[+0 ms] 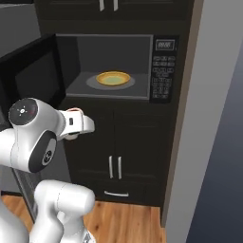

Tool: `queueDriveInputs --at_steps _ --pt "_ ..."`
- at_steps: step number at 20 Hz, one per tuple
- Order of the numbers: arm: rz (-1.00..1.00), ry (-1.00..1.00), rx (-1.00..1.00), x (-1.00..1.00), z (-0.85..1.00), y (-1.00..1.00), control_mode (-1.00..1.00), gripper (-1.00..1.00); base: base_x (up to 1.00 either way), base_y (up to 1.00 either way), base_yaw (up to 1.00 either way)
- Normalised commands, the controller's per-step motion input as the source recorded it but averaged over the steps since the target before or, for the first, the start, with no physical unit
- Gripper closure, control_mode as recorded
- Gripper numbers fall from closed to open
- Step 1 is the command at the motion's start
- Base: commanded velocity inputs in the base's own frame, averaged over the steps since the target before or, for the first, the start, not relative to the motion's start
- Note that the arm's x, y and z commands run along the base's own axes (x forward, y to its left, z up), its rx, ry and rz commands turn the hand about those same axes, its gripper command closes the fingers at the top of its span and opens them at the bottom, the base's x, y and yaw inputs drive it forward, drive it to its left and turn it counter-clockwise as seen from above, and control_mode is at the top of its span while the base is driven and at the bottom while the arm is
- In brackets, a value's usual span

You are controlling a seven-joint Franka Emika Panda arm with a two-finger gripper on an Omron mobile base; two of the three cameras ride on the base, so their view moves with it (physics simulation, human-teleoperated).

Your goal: Transport the steak from the fridge to the microwave and turn on the microwave.

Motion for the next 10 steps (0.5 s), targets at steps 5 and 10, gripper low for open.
queueDriveInputs --at_steps 5,10 --pt "0.00 0.00 0.00 0.00 0.00 0.00 1.00 1.00 0.41 -0.36 0.14" --pt "0.00 0.00 0.00 0.00 0.00 0.00 1.00 1.00 0.37 -0.37 0.14"
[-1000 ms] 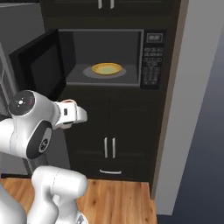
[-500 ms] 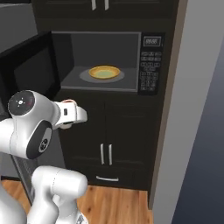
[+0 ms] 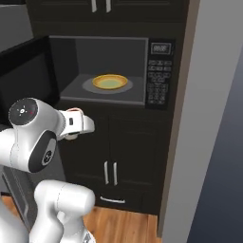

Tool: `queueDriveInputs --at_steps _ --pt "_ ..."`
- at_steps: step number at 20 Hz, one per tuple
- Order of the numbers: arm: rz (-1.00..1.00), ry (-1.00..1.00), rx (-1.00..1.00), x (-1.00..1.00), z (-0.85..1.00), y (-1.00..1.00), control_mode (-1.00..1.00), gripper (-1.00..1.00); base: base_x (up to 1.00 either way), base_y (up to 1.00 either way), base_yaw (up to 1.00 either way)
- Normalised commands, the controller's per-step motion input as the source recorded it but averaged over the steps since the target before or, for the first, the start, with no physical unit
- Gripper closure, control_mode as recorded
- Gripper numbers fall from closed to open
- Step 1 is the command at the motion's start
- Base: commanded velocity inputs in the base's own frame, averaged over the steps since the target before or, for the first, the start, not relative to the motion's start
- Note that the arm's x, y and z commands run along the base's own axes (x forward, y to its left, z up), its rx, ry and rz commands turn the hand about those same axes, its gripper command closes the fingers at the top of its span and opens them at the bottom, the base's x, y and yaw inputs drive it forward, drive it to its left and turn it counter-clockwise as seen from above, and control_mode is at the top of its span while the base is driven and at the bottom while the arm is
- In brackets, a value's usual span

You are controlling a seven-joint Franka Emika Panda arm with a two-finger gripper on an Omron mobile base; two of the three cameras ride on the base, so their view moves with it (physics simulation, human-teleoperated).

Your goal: Transport the steak from the fridge to the microwave and turn on the microwave.

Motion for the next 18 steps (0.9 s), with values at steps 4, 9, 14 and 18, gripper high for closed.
queueDriveInputs --at_steps 4,9,14,18 --pt "0.00 0.00 0.00 0.00 0.00 0.00 1.00 1.00 0.38 -0.37 0.14" --pt "0.00 0.00 0.00 0.00 0.00 0.00 1.00 1.00 0.37 -0.31 0.12" --pt "0.00 0.00 0.00 0.00 0.00 0.00 1.00 1.00 0.40 -0.26 0.12" --pt "0.00 0.00 0.00 0.00 0.00 0.00 1.00 1.00 0.38 -0.29 0.12"
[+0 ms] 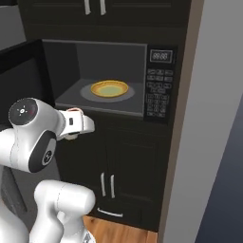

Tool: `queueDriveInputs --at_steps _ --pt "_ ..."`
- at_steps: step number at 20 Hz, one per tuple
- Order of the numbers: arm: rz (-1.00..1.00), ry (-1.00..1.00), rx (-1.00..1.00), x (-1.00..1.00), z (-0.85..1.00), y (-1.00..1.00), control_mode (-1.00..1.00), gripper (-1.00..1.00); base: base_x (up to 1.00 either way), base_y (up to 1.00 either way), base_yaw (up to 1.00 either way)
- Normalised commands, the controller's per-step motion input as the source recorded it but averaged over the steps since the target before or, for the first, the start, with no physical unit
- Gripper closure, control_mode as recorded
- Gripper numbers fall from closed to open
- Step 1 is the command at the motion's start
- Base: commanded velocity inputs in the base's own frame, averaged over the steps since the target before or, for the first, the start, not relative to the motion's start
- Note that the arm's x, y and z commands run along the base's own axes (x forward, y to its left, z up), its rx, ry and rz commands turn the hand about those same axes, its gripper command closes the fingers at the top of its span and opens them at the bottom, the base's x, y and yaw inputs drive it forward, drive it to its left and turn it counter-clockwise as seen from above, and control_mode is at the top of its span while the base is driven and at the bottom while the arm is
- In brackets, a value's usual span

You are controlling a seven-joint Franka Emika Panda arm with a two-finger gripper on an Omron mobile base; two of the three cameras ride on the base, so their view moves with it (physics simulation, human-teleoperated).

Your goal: Transport the steak from the fridge to the microwave and turn on the microwave.

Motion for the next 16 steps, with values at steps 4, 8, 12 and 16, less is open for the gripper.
queueDriveInputs --at_steps 4,8,12,16 --pt "0.00 0.00 0.00 0.00 0.00 0.00 1.00 1.00 0.36 -0.33 0.13" --pt "0.00 0.00 0.00 0.00 0.00 0.00 1.00 1.00 0.34 -0.36 0.13" --pt "0.00 0.00 0.00 0.00 0.00 0.00 1.00 1.00 0.34 -0.36 0.13" --pt "0.00 0.00 0.00 0.00 0.00 0.00 1.00 1.00 0.32 -0.35 0.13"
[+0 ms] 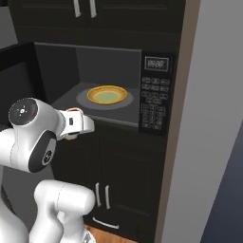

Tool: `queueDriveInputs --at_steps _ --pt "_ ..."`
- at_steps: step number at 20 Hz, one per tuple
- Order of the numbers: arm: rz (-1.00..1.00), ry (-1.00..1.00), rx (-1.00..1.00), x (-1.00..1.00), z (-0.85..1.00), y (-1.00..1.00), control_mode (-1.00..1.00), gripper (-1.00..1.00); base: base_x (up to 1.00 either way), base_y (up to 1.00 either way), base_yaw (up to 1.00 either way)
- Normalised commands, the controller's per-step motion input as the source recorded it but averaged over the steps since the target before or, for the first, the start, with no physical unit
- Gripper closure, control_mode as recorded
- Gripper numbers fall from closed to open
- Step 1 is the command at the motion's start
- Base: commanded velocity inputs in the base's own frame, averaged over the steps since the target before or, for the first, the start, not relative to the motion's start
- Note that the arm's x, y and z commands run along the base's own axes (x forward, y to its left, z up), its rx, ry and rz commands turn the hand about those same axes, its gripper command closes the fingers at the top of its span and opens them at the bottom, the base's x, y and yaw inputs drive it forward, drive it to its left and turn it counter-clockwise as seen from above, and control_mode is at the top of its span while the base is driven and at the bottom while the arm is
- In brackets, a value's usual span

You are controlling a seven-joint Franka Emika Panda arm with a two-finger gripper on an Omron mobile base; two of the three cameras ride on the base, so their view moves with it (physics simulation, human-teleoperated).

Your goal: Transport the steak from the fridge to the microwave and turn on the microwave.

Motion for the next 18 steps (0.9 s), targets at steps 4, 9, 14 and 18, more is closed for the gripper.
queueDriveInputs --at_steps 4,9,14,18 --pt "0.00 0.00 0.00 0.00 0.00 0.00 1.00 1.00 0.31 -0.34 0.12" --pt "0.00 0.00 0.00 0.00 0.00 0.00 1.00 1.00 0.18 -0.30 0.12" --pt "0.00 0.00 0.00 0.00 0.00 0.00 1.00 1.00 0.13 -0.31 0.13" --pt "0.00 0.00 0.00 0.00 0.00 0.00 1.00 1.00 0.23 -0.33 0.12"
